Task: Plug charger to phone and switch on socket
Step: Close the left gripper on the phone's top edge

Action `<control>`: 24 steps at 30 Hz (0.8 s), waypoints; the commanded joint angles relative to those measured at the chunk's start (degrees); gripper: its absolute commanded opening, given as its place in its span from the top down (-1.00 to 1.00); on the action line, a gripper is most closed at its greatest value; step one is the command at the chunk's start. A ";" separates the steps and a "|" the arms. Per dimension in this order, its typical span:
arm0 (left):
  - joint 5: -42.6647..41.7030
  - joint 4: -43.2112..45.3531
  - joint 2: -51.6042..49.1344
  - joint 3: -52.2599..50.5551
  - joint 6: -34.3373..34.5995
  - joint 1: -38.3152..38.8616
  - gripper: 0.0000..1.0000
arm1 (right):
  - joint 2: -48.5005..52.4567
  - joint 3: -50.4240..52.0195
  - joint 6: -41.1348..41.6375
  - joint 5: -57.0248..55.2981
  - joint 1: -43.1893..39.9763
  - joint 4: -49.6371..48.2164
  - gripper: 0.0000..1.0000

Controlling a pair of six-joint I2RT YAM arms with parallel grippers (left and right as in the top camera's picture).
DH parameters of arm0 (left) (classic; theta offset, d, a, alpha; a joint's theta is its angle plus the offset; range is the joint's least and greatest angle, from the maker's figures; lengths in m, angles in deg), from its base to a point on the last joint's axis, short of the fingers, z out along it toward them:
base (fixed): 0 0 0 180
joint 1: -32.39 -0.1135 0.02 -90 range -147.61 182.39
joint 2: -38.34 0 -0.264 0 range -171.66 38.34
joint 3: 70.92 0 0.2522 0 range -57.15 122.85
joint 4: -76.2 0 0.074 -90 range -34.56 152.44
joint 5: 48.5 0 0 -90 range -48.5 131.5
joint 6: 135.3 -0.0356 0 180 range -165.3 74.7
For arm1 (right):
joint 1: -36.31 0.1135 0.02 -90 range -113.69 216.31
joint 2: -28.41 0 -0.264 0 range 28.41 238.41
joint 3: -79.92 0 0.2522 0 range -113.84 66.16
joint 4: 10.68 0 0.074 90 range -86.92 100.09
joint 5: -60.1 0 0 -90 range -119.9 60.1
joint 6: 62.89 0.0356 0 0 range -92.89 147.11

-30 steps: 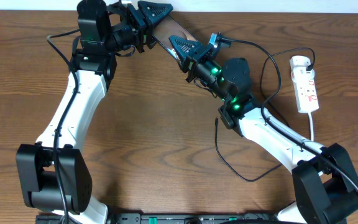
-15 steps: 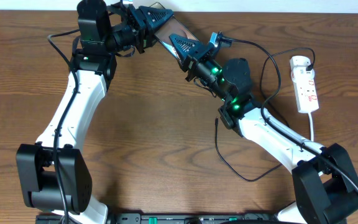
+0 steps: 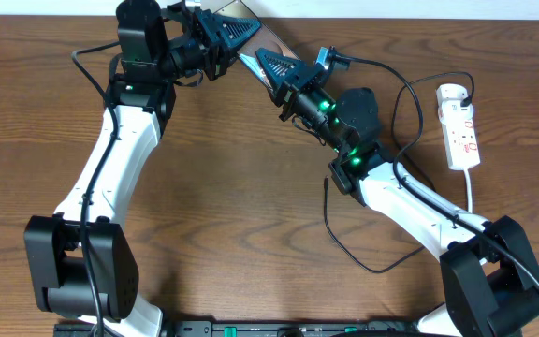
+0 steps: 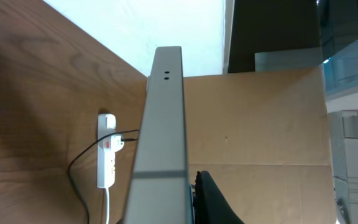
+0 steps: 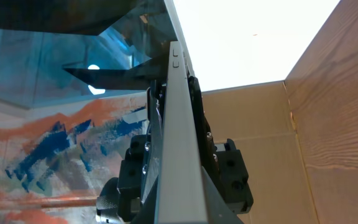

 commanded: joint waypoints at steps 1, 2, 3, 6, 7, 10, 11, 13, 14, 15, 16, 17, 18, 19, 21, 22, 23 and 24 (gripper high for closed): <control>-2.58 0.81 0.66 0.42 -1.84 0.48 0.81 | -0.46 -1.07 0.26 0.33 0.83 0.17 0.97; -2.67 0.81 0.66 0.42 -1.84 0.48 0.85 | -0.46 -1.07 0.24 0.35 0.83 0.17 0.97; -2.78 0.81 0.63 0.42 -2.05 0.48 0.85 | -0.46 -1.07 0.24 0.33 0.83 0.17 0.97; -3.30 0.79 0.66 0.42 -2.54 0.48 0.85 | -0.46 -1.07 0.24 0.33 0.83 0.17 0.97; -3.37 0.79 0.63 0.42 -2.84 0.48 0.85 | -0.46 -1.07 0.24 0.33 0.83 0.17 0.97; -3.52 0.79 0.66 0.42 -2.91 0.48 0.85 | -0.46 -1.07 0.24 0.33 0.83 0.17 0.97; -3.52 0.79 0.66 0.42 -2.91 0.48 0.85 | -0.46 -1.07 0.22 0.33 0.83 0.20 0.97; -3.52 0.79 0.66 0.42 -2.91 0.48 0.85 | -0.46 -1.07 0.22 0.35 0.83 0.20 0.97; -3.52 0.79 0.66 0.42 -2.91 0.48 0.85 | -0.46 -1.07 0.22 0.35 0.83 0.20 0.97; -3.52 0.79 0.66 0.42 -2.91 0.48 0.85 | -0.46 -1.07 0.22 0.35 0.83 0.20 0.97; -3.52 0.79 0.66 0.42 -2.91 0.48 0.85 | -0.46 -1.07 0.20 0.35 0.83 0.20 0.97; -3.52 0.79 0.66 0.42 -2.91 0.48 0.85 | -0.46 -1.07 0.20 0.37 0.83 0.20 0.97; -3.52 0.81 0.66 0.42 -2.91 0.48 0.85 | -0.46 -1.07 0.20 0.35 0.85 0.20 0.97; -3.50 0.81 0.66 0.42 -2.91 0.48 0.85 | -0.46 -1.07 0.20 0.35 0.85 0.20 0.97; -3.48 0.81 0.66 0.42 -2.91 0.46 0.84 | -0.46 -1.07 0.20 0.39 0.85 0.20 0.97; -3.41 0.81 0.66 0.42 -2.91 0.46 0.74 | -0.46 -1.07 0.20 0.39 0.85 0.22 0.97; -3.30 0.79 0.66 0.42 -2.91 0.46 0.66 | -0.46 -1.07 0.20 0.39 0.92 0.22 0.97; -3.28 0.81 0.63 0.42 -2.91 0.46 0.52 | -0.46 -1.07 0.17 0.39 0.98 0.26 0.97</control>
